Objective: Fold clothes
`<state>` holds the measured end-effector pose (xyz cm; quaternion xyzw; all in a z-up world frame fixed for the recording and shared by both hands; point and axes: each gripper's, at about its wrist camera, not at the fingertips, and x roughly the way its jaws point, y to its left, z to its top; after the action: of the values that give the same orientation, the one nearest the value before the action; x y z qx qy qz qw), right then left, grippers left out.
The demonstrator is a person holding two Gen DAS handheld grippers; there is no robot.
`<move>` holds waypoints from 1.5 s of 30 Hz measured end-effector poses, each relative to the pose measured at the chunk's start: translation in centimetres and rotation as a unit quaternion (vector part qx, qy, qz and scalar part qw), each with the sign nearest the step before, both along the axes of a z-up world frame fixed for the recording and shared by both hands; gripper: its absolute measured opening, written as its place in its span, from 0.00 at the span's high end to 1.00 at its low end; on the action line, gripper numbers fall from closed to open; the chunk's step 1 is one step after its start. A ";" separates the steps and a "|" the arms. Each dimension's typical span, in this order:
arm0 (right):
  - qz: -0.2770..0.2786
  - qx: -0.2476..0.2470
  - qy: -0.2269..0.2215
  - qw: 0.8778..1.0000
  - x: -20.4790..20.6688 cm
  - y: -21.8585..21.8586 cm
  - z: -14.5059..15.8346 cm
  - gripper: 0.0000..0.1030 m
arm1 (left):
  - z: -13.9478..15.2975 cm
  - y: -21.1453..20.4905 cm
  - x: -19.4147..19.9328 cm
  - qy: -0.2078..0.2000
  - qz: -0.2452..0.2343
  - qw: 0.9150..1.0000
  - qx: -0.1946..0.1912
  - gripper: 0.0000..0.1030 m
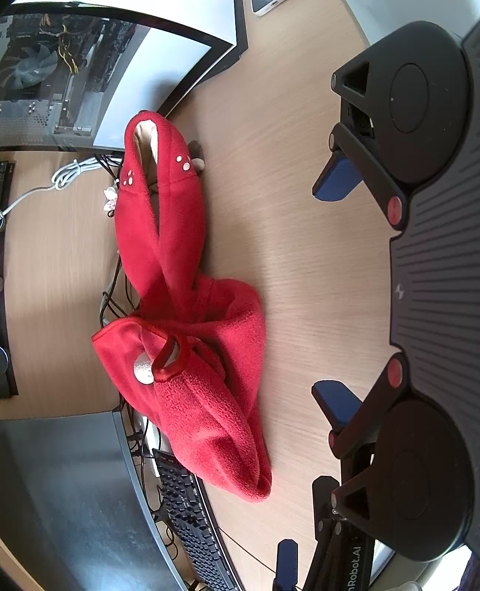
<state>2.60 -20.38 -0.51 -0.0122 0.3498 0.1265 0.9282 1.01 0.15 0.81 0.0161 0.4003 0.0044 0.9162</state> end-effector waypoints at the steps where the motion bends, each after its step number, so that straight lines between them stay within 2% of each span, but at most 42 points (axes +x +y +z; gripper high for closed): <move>1: -0.001 0.000 0.000 1.000 0.0 0.0 0.0 0.00 | 0.0 0.0 0.0 0.000 0.000 1.000 0.000 0.00; 45: 0.000 -0.006 0.014 1.000 1.1 0.7 -0.4 0.00 | 0.0 0.6 0.9 0.012 0.005 1.000 0.001 0.00</move>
<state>3.72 -19.66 -0.92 -0.0159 0.3637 0.1249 0.9230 1.86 0.75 0.78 0.0149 0.4115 0.0090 0.9113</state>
